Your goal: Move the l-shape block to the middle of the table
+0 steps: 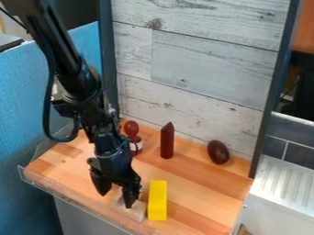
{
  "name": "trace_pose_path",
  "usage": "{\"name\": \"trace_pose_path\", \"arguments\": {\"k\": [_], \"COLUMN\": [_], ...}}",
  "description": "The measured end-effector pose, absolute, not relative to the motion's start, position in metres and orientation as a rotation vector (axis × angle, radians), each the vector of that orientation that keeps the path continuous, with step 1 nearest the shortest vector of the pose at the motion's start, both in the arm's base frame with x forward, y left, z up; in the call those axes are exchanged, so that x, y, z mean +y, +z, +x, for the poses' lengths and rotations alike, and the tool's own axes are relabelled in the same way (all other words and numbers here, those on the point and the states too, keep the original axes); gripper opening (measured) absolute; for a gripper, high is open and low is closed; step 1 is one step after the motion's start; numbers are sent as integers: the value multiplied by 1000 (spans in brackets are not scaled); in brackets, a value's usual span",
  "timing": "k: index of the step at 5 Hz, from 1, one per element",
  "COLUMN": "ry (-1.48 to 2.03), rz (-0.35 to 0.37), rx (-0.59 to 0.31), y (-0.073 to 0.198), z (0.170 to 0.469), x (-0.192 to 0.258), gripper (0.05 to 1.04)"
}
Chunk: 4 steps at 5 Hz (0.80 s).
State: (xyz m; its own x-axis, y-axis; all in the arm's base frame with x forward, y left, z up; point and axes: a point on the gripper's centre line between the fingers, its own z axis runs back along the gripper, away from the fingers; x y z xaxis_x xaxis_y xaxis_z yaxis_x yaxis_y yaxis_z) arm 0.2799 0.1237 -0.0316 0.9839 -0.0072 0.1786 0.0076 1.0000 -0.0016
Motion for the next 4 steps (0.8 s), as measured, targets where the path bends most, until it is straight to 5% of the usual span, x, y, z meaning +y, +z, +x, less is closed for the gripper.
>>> {"name": "trace_pose_path", "arguments": {"k": [2,4], "ry": [25,28], "rz": [0,-65], "rx": [-157,-157], "y": [-37,-25], "z": [289,288], "x": [127,129], "gripper": [376,288]}}
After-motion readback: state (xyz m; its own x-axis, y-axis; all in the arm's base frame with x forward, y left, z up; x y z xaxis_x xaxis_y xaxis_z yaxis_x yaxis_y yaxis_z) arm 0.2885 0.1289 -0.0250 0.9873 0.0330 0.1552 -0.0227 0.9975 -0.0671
